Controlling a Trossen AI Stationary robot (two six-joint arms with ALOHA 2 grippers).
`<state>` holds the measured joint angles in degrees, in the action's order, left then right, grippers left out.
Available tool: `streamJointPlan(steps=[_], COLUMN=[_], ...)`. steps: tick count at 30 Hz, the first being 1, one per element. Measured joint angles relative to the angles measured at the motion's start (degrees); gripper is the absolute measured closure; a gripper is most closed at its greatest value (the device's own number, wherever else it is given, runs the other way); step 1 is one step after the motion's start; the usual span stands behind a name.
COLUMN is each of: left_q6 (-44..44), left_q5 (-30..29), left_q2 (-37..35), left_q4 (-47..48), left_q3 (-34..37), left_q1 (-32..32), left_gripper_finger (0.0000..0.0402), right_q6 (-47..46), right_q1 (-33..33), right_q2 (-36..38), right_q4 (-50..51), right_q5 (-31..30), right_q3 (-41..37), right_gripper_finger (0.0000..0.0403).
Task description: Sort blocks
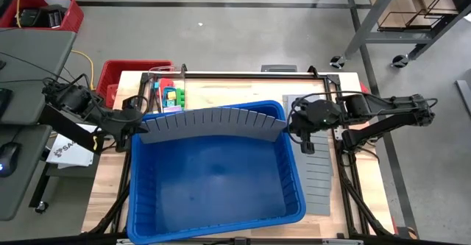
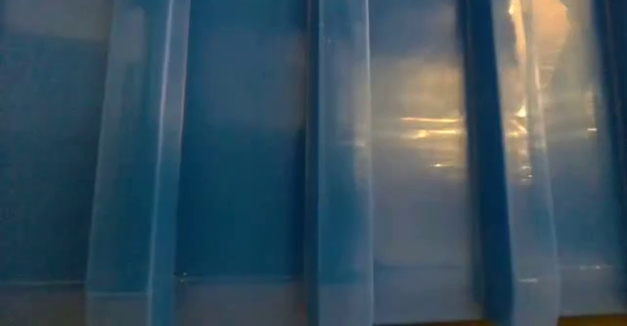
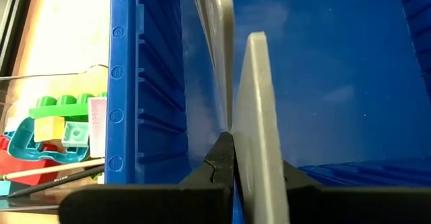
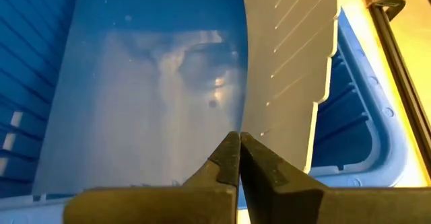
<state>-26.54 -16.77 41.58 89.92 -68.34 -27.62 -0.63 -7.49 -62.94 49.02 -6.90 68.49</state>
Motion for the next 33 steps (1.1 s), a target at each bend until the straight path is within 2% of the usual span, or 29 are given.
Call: streamJointPlan(steps=[4, 12, 14, 18, 21, 24, 28, 30, 33], left_q6=[0.5, 0.5, 0.7, 0.7, 0.7, 1.1, 1.1, 1.1, 1.1], left_q5=[-0.2, -0.2, -0.2, -0.2, -0.2, -0.2, -0.2, -0.2, -0.5], left_q2=[0.0, 0.0, 0.0, 0.0, 0.0, 0.0, 0.0, 0.0, 0.0], left_q4=[0.1, 0.0, 0.0, 0.0, 0.1, 0.1, 0.1, 0.1, 0.1], left_q3=[0.0, 0.0, 0.0, 0.0, 0.0, 0.0, 0.0, 0.0, 0.0], left_q1=[0.0, 0.0, 0.0, 0.0, 0.0, 0.0, 0.0, 0.0, 0.0], left_gripper_finger=[0.0401, 0.0401, 0.0401, 0.0401, 0.0401, 0.0401, 0.0401, 0.0401, 0.0401], right_q6=[-3.6, -3.1, -5.0, -12.7, -16.4, -18.3, -19.0, -20.6, -21.7], right_q1=[0.0, 0.0, 0.0, 0.0, 0.4, 0.4, 0.3, 0.3, 0.3], right_q2=[0.0, 0.0, 0.0, 0.0, 0.0, 0.0, 0.1, 0.1, -0.1], right_q4=[-2.8, -8.0, -7.6, -6.0, -3.6, -0.6, 9.3, 12.6, 11.0], right_q5=[-2.1, -2.3, -2.4, -6.6, -6.6, -6.7, -7.1, -7.3, -7.5], right_q3=[0.0, 0.0, 0.0, 0.0, 0.8, 3.1, 6.2, 5.6, 3.1], right_gripper_finger=[0.0403, 0.0403, 0.0403, 0.0393, 0.0361, 0.0312, 0.0248, 0.0226, 0.0211])
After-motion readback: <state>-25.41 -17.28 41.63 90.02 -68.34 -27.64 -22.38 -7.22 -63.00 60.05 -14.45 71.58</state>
